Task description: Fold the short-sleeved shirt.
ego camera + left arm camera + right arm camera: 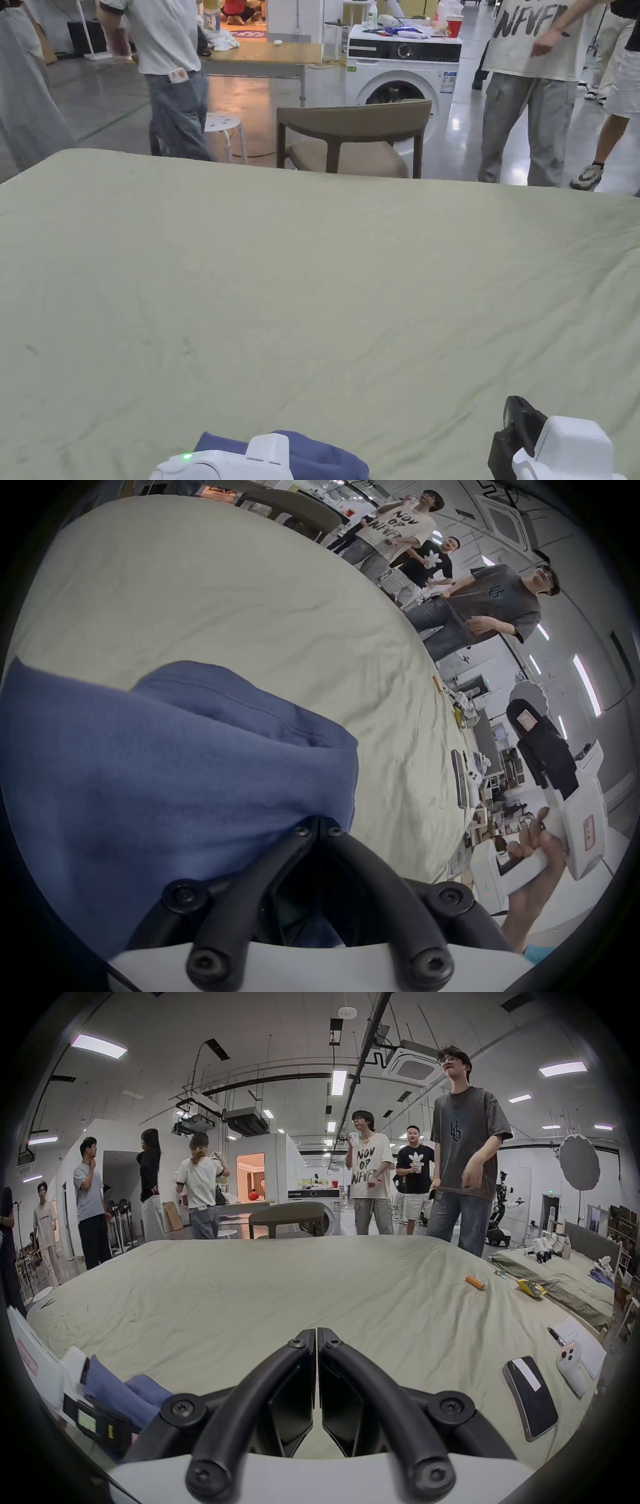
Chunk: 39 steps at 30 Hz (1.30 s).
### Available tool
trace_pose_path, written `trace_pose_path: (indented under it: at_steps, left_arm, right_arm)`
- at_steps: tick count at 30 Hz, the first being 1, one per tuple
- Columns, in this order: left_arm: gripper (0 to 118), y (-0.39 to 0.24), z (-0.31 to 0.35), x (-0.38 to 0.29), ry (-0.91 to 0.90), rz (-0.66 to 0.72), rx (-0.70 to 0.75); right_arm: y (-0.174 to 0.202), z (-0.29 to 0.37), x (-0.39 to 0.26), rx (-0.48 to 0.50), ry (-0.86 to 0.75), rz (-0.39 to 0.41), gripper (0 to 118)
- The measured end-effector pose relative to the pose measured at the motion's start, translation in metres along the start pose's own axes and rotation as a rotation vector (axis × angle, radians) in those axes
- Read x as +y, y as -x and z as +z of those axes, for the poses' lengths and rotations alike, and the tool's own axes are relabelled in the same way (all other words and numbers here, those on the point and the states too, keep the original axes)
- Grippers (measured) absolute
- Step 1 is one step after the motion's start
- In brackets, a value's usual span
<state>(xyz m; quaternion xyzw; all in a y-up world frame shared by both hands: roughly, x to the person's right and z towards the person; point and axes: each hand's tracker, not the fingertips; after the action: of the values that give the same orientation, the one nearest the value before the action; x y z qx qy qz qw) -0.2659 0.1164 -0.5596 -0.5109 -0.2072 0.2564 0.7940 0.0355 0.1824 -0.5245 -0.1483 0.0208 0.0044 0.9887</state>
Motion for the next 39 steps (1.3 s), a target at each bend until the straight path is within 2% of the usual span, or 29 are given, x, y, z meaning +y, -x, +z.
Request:
trace_pose_path:
  at_steps: [7,11,14,22,26,29,31,34,39]
  left_arm:
    - [3,-0.001,0.023,0.0,-0.028,-0.023,-0.024]
    - [3,-0.009,0.066,0.011,-0.18,-0.105,-0.026]
    - [3,-0.013,0.094,0.017,-0.374,-0.206,0.069]
    - [3,-0.022,0.134,0.012,-0.905,-0.424,0.513]
    - [2,-0.023,0.145,0.006,-1.031,-0.481,0.642]
    - [2,-0.018,0.154,-0.001,-1.032,-0.475,0.619]
    - [2,-0.012,0.157,-0.004,-1.02,-0.471,0.615]
    - [2,0.001,0.159,-0.013,-0.995,-0.459,0.625]
    - [2,0.026,0.158,-0.027,-0.932,-0.398,0.616]
  right_arm:
    - [0.003,0.004,0.008,0.006,-0.022,0.009,0]
    - [0.01,0.001,0.018,0.013,-0.051,0.008,0]
    - [0.021,-0.002,0.027,0.02,-0.08,0.01,0]
    - [0.048,-0.002,0.053,0.009,-0.213,0.036,0]
    - [0.052,0.0,0.06,-0.006,-0.251,0.04,0]
    - [0.052,0.006,0.062,0.004,-0.234,0.039,0]
    - [0.058,0.013,0.055,0.025,-0.187,0.031,0]
    - [0.08,0.024,0.031,0.122,-0.074,0.048,0]
    - [0.144,0.028,-0.032,0.317,0.125,0.173,0]
